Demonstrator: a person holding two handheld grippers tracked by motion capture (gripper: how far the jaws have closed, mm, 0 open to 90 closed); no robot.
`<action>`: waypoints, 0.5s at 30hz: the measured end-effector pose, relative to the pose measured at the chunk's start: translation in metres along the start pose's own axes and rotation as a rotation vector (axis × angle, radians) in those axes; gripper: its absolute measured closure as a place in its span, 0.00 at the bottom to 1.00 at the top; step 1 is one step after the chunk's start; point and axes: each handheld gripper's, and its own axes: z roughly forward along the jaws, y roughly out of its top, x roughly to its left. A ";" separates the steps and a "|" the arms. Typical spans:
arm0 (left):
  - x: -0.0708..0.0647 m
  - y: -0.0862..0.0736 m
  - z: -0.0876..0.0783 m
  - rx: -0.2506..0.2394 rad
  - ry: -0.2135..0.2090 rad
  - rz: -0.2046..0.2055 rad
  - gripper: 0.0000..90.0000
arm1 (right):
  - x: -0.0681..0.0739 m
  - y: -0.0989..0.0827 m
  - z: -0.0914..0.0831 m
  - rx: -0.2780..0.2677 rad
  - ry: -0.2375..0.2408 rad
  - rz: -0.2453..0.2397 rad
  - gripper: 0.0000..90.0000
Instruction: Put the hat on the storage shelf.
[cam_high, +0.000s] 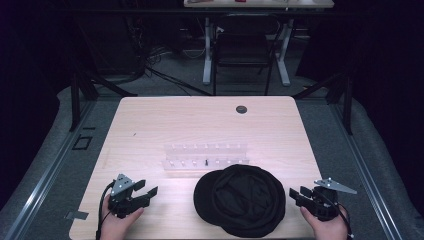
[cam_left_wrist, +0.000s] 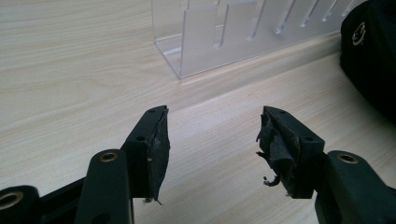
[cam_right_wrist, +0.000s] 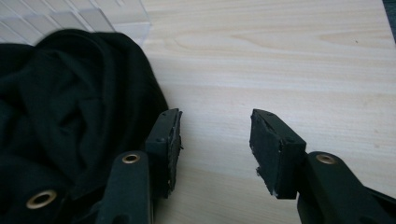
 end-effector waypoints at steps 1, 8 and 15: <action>0.001 0.000 0.000 0.005 -0.001 0.003 0.47 | 0.001 0.002 -0.001 0.001 0.004 -0.004 0.59; 0.000 0.000 0.000 0.009 -0.006 0.002 0.47 | 0.005 0.017 -0.009 0.048 0.048 -0.015 0.64; 0.000 0.000 0.001 0.002 -0.002 -0.010 0.47 | 0.007 0.033 -0.014 0.079 0.084 -0.006 0.65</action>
